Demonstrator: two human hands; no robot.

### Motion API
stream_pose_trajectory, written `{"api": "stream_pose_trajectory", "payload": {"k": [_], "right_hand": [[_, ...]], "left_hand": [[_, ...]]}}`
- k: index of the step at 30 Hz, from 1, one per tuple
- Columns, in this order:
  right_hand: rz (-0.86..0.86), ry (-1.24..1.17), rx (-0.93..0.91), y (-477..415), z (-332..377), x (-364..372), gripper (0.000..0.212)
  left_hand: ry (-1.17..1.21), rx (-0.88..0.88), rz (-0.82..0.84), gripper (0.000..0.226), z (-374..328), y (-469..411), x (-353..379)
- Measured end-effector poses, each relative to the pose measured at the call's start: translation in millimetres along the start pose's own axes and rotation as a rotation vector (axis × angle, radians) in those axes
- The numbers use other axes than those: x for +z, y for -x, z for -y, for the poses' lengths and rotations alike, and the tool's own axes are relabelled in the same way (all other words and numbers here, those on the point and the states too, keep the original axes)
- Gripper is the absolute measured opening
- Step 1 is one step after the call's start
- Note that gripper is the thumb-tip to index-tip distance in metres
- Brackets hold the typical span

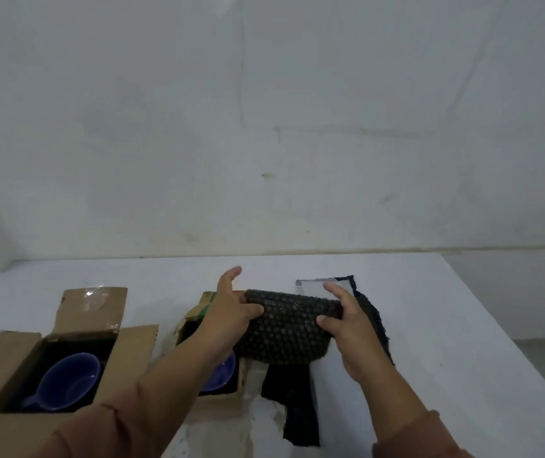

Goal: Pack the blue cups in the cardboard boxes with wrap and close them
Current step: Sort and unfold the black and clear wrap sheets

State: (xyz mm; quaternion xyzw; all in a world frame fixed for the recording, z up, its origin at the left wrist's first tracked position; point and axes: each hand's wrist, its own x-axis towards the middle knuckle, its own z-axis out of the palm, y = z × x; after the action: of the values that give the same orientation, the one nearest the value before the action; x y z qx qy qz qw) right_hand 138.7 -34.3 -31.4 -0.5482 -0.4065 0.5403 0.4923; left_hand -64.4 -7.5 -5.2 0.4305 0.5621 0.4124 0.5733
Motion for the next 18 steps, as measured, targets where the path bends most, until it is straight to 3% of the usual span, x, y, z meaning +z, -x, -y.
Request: {"api": "stream_pose_trajectory", "payload": {"k": [2, 5, 8, 10, 13, 15, 16, 18], "right_hand": [[-0.017, 0.247, -0.118, -2, 12, 7, 0.046], [-0.131, 0.616, -0.337, 0, 31, 30, 0.026], [-0.061, 0.731, -0.5, 2, 52, 57, 0.027], [0.053, 0.763, -0.485, 3, 64, 73, 0.028], [0.118, 0.512, -0.399, 4, 74, 88, 0.026], [0.112, 0.315, -0.228, 4, 73, 92, 0.046], [0.134, 0.257, -0.106, 4, 68, 94, 0.062], [0.271, 0.128, 0.096, 8, 54, 104, 0.066]], "left_hand": [[-0.224, 0.115, 0.022, 0.061, -3, 5, -13], [-0.628, 0.274, -0.033, 0.03, -9, 17, -37], [-1.111, 0.355, -0.119, 0.046, -11, 28, -55], [-1.17, 0.396, -0.078, 0.042, -20, 33, -59], [-0.867, 0.344, -0.028, 0.005, -32, 37, -69], [-0.45, 0.2, -0.039, 0.002, -34, 37, -80], [-0.219, 0.123, -0.029, 0.011, -33, 39, -83], [0.124, -0.006, 0.035, 0.024, -27, 42, -89]]}}
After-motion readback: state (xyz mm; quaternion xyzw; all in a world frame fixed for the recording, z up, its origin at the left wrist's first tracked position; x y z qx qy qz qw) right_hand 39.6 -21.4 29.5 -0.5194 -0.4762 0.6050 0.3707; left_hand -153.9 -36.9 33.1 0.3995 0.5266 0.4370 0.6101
